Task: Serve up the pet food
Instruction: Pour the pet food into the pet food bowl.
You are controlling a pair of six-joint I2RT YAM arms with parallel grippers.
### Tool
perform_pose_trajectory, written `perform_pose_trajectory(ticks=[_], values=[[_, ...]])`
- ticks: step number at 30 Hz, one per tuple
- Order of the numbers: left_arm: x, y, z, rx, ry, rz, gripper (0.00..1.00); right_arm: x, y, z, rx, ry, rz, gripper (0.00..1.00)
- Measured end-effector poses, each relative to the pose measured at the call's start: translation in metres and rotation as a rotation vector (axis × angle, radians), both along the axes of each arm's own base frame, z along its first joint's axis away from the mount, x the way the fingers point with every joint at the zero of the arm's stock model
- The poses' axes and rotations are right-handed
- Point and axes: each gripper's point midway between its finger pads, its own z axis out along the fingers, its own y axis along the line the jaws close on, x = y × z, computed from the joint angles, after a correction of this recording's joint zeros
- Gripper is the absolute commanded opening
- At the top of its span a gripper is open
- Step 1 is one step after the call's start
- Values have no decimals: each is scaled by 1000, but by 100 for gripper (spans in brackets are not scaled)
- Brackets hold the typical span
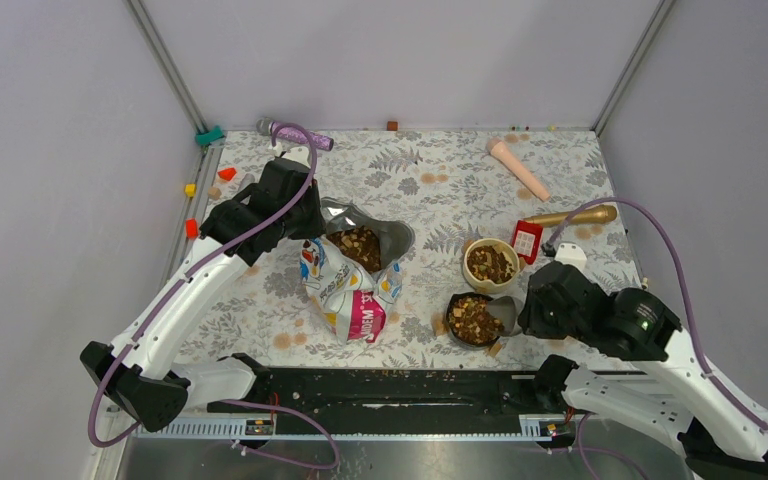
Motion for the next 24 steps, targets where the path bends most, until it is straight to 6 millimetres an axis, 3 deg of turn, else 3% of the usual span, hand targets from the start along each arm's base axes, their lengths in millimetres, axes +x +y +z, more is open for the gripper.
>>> perform_pose_trajectory(ticks=[10, 24], values=[[0, 0, 0, 0, 0, 0, 0, 7, 13, -1, -6, 9, 37, 0], [0, 0, 0, 0, 0, 0, 0, -5, -12, 13, -16, -27, 21, 0]])
